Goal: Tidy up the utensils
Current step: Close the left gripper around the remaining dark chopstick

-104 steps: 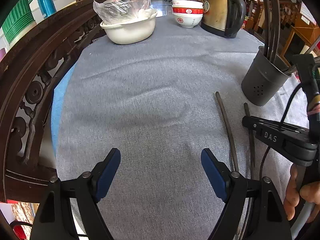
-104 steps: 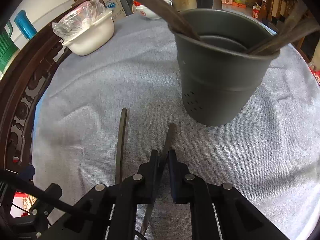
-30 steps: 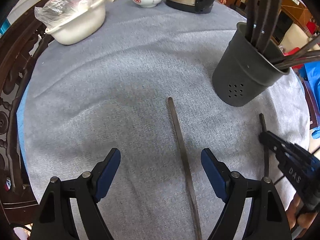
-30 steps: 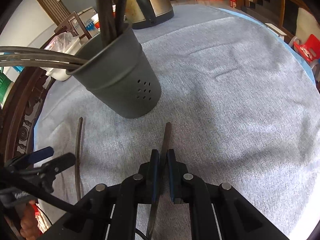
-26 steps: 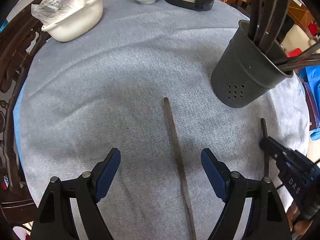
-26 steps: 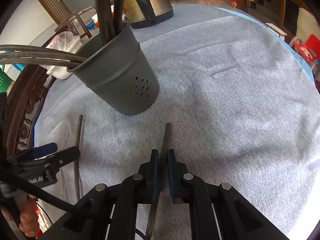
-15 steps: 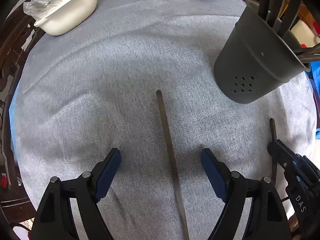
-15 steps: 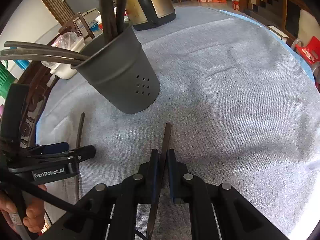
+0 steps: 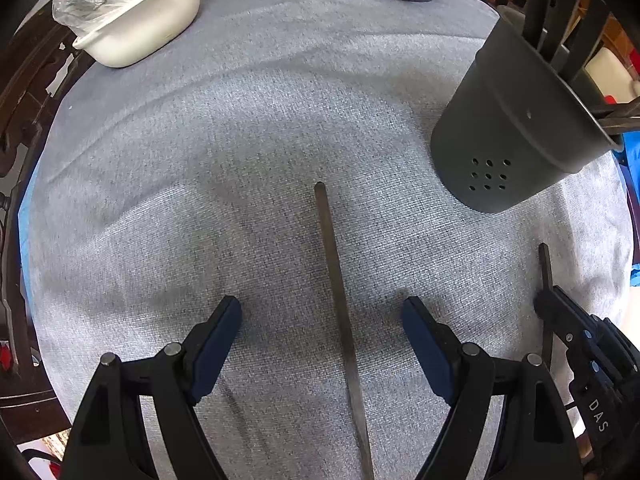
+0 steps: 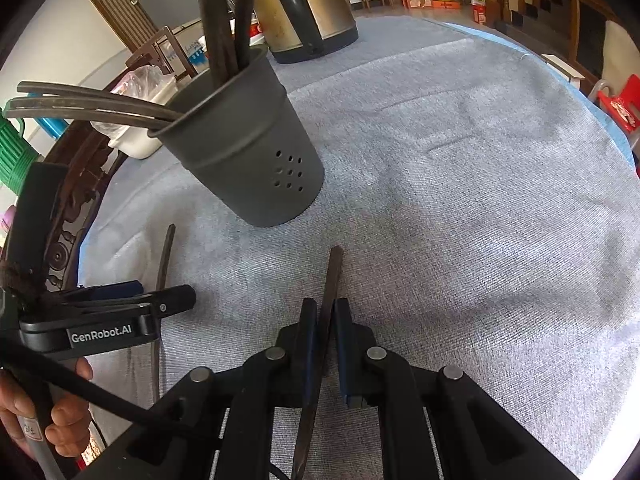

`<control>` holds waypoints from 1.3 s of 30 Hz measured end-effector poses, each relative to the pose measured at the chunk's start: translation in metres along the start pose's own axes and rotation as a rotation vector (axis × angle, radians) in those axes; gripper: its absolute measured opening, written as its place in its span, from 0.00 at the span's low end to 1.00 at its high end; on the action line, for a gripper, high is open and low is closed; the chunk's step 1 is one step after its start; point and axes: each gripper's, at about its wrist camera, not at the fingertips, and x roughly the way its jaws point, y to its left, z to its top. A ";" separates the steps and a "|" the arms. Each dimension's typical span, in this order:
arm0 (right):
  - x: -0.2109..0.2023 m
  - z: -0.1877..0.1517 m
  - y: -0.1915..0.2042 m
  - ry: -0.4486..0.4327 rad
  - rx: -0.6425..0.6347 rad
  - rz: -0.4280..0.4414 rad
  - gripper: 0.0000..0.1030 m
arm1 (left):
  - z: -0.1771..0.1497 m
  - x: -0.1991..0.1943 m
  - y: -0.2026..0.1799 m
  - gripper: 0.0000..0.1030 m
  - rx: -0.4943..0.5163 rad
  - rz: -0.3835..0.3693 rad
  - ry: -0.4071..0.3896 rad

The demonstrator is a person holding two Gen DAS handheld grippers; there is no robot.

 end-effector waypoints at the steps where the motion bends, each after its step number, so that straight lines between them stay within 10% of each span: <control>1: 0.000 0.000 0.000 0.000 0.001 0.001 0.11 | -0.003 -0.002 -0.001 0.80 0.001 0.002 -0.004; 21: 0.004 0.004 0.005 0.009 0.001 -0.032 0.11 | -0.017 -0.010 0.025 0.11 -0.018 -0.012 -0.078; 39: 0.010 0.007 0.024 0.030 -0.050 -0.121 0.11 | -0.029 -0.009 0.048 0.06 -0.058 -0.067 -0.086</control>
